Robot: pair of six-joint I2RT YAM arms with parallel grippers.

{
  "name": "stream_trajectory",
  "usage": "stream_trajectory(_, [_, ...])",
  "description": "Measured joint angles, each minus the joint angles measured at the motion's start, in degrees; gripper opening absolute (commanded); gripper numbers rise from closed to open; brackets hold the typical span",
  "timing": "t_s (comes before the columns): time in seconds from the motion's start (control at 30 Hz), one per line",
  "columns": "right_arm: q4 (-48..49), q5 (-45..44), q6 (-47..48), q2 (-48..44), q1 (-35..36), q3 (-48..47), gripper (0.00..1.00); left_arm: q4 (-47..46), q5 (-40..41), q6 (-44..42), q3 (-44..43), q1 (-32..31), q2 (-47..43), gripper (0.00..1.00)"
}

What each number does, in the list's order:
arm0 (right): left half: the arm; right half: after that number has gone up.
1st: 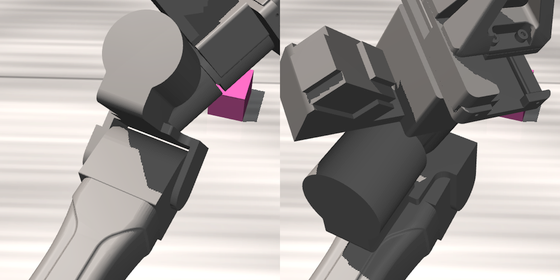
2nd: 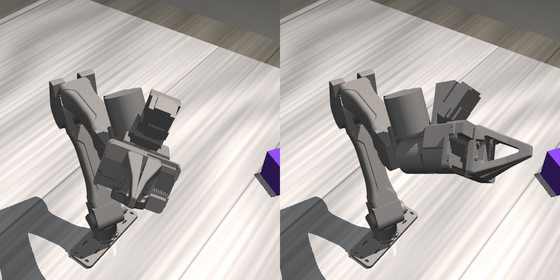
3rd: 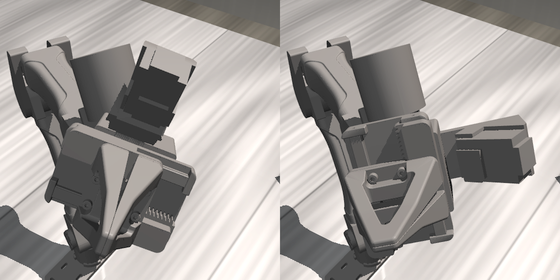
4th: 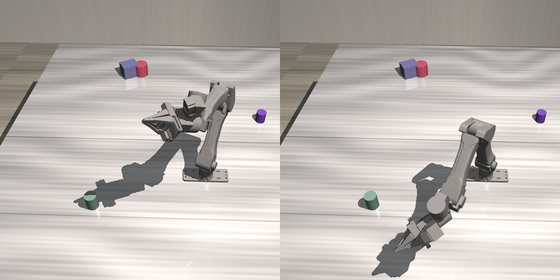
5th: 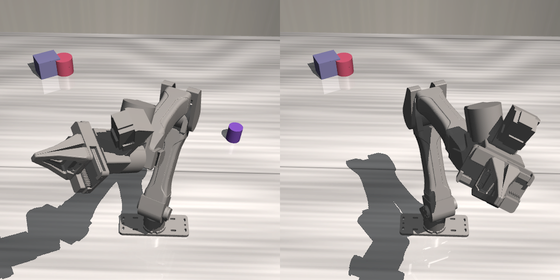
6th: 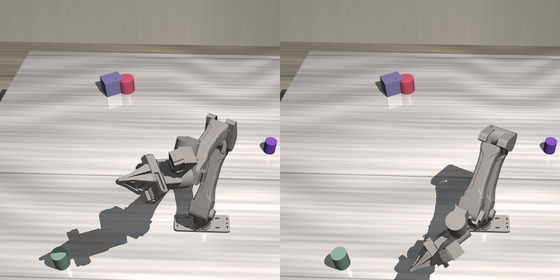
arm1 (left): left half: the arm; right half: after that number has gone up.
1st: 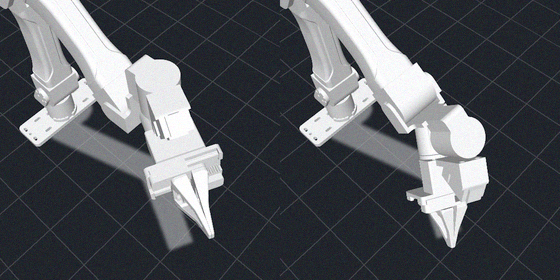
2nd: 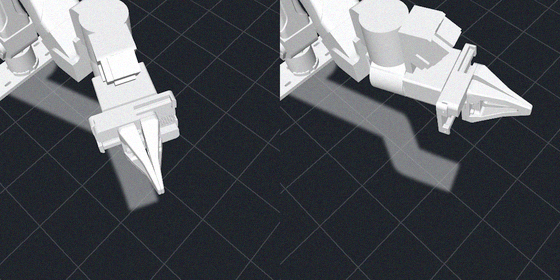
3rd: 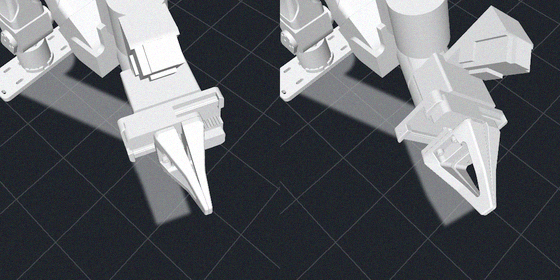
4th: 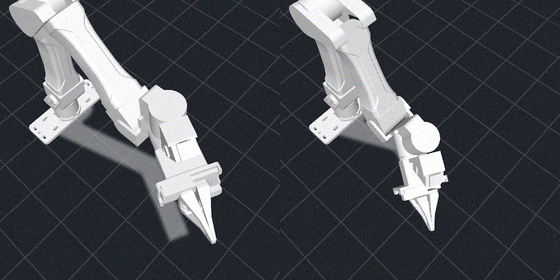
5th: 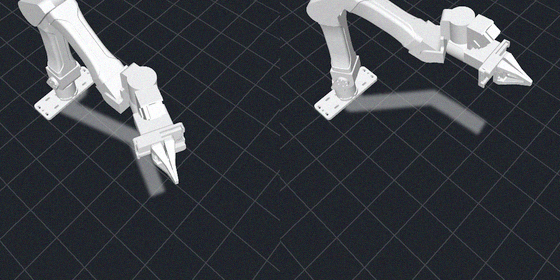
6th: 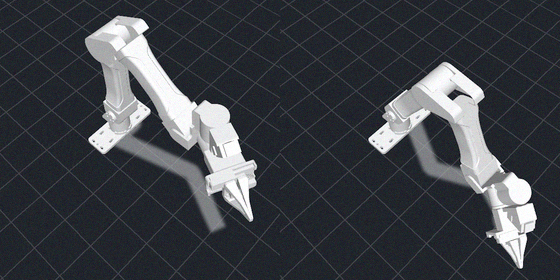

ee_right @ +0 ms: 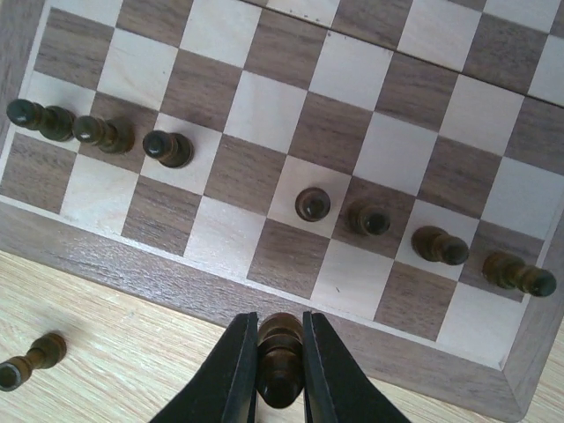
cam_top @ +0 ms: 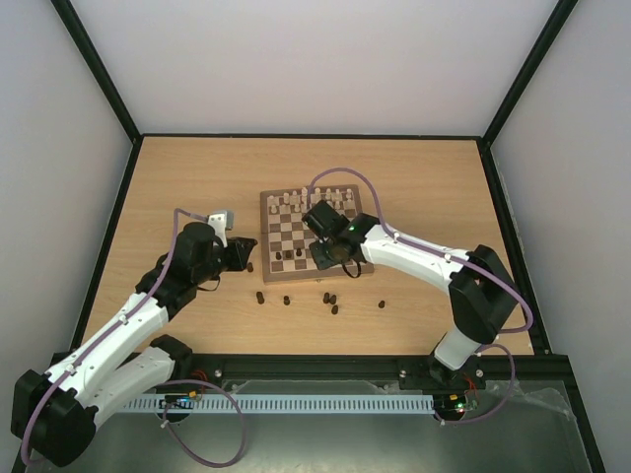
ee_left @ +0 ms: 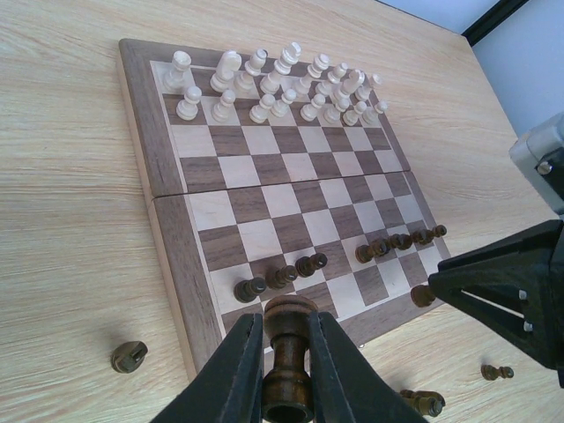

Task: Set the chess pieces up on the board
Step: Place the chess piece on the chessboard.

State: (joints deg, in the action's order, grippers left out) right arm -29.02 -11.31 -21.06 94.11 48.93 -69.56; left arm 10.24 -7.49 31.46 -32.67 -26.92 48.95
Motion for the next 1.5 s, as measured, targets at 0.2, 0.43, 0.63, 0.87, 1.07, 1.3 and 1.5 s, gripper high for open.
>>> stream_trajectory(0.2, [0.9,-1.5,-0.7,0.0,1.5,1.0,0.10,0.0,0.0,0.0,0.0,0.0,0.0,0.07])
stream_trajectory(0.43, [4.2,-3.1,-2.0,-0.5,2.6,3.4,0.11,0.0,0.0,0.0,0.0,0.0,0.0,0.07])
stream_trajectory(0.63, [7.1,-3.5,-3.2,-0.5,2.7,6.3,0.11,0.0,0.0,0.0,0.0,0.0,0.0,0.07])
stream_trajectory(0.87, [9.7,-4.5,-3.8,-0.5,2.7,6.5,0.11,0.0,0.0,0.0,0.0,0.0,0.1,0.07])
stream_trajectory(1.07, [11.2,-4.9,-3.9,1.1,2.7,6.5,0.11,0.0,0.0,0.0,0.0,0.0,0.1,0.07])
stream_trajectory(1.3, [11.3,-5.7,-4.0,3.1,2.7,6.5,0.11,0.0,0.0,0.0,0.0,0.0,0.1,0.07])
stream_trajectory(1.5, [11.4,-6.4,-4.1,3.7,2.7,6.5,0.11,-0.1,0.0,0.0,0.0,0.0,0.1,0.07])
